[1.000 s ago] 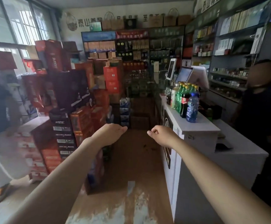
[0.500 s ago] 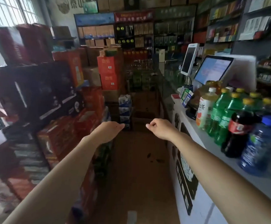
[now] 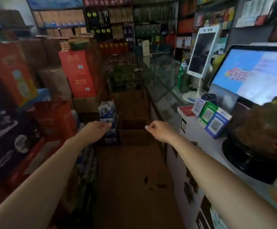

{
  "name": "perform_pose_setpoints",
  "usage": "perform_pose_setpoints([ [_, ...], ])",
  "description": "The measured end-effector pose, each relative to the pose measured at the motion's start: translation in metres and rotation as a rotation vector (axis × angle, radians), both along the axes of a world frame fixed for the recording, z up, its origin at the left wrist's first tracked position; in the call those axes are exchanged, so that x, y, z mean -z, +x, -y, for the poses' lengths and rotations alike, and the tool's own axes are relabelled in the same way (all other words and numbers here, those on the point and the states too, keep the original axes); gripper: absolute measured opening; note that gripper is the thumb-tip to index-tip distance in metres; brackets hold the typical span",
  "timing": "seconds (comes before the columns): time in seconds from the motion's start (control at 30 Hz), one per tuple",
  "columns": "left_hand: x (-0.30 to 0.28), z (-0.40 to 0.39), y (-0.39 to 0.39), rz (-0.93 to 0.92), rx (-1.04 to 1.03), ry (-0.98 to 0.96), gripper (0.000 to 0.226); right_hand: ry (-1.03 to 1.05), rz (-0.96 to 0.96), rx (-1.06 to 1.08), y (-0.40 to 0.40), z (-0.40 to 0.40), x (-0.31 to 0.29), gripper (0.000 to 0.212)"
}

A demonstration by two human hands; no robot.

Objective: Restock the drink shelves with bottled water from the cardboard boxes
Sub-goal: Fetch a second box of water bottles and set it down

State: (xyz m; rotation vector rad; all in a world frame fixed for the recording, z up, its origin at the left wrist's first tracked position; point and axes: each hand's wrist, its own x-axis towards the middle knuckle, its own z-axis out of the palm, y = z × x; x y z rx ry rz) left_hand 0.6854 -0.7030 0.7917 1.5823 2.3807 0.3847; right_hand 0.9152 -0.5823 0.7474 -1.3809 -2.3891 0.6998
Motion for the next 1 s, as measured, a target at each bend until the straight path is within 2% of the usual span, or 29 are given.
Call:
perform_pose_setpoints([
  [0.33, 0.077, -0.268, -0.11, 0.1, 0.034, -0.052, 0.056, -0.049, 0.042, 0.006, -0.123, -0.263, 0.059, 0.052],
  [0.5, 0.08, -0.403, -0.171, 0.122, 0.042, -0.05, 0.041, -0.132, -0.019, 0.022, -0.181, -0.398, 0.066, 0.052],
  [0.63, 0.087, -0.497, -0.215, 0.133, 0.037, -0.088, 0.054, -0.159, -0.023, 0.046, -0.223, -0.491, 0.074, 0.054],
  [0.93, 0.187, -0.714, -0.338, 0.12, 0.004, -0.163, 0.062, -0.229, 0.038, 0.151, -0.323, -0.69, 0.158, 0.054],
  [1.0, 0.205, -0.758, -0.363, 0.13, -0.014, -0.186, 0.057, -0.278, 0.049, 0.179, -0.344, -0.731, 0.17, 0.054],
])
